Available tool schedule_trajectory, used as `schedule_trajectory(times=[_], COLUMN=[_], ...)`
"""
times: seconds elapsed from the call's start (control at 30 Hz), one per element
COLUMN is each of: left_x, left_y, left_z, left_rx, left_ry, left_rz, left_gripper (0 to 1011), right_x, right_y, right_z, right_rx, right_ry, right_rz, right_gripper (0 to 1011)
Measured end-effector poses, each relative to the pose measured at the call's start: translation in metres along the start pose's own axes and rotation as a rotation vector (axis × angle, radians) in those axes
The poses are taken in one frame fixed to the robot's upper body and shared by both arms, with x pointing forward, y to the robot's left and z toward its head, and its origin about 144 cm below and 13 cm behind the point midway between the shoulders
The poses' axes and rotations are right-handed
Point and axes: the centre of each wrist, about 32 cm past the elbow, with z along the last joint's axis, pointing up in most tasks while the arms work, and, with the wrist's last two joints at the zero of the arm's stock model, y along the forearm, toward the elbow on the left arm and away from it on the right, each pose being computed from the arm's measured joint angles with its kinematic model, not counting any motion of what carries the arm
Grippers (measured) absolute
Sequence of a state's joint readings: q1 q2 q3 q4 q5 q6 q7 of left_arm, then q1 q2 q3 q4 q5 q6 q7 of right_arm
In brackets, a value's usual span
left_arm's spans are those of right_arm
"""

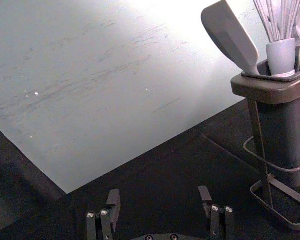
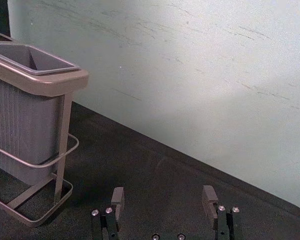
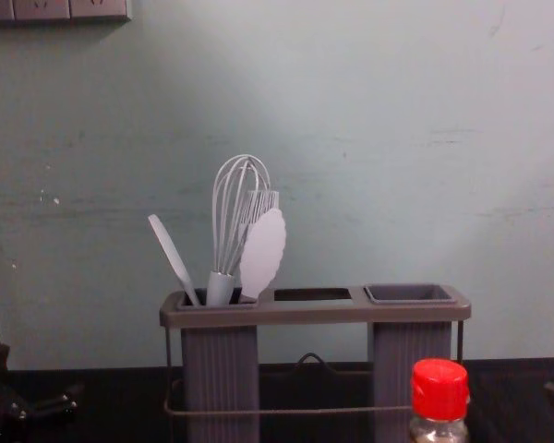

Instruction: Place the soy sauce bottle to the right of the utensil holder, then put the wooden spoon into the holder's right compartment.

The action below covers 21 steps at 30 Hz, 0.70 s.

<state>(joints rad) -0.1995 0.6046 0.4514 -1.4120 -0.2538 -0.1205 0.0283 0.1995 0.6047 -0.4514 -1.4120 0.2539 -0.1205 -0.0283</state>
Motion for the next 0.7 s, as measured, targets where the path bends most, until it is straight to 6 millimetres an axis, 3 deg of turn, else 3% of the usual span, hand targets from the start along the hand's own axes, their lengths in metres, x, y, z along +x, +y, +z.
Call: schedule_trajectory(times=[0.7], left_x=[0.0], left_y=[0.0], left_z=[0.0], left_rx=[0.0], left_ry=[0.0], left_rz=[0.0], left_gripper=[1011], right_x=[0.0], right_y=[0.0], right_z=[0.0], right_rx=[0.0], right_ry=[0.0], right_rz=[0.0], right_gripper=[1002])
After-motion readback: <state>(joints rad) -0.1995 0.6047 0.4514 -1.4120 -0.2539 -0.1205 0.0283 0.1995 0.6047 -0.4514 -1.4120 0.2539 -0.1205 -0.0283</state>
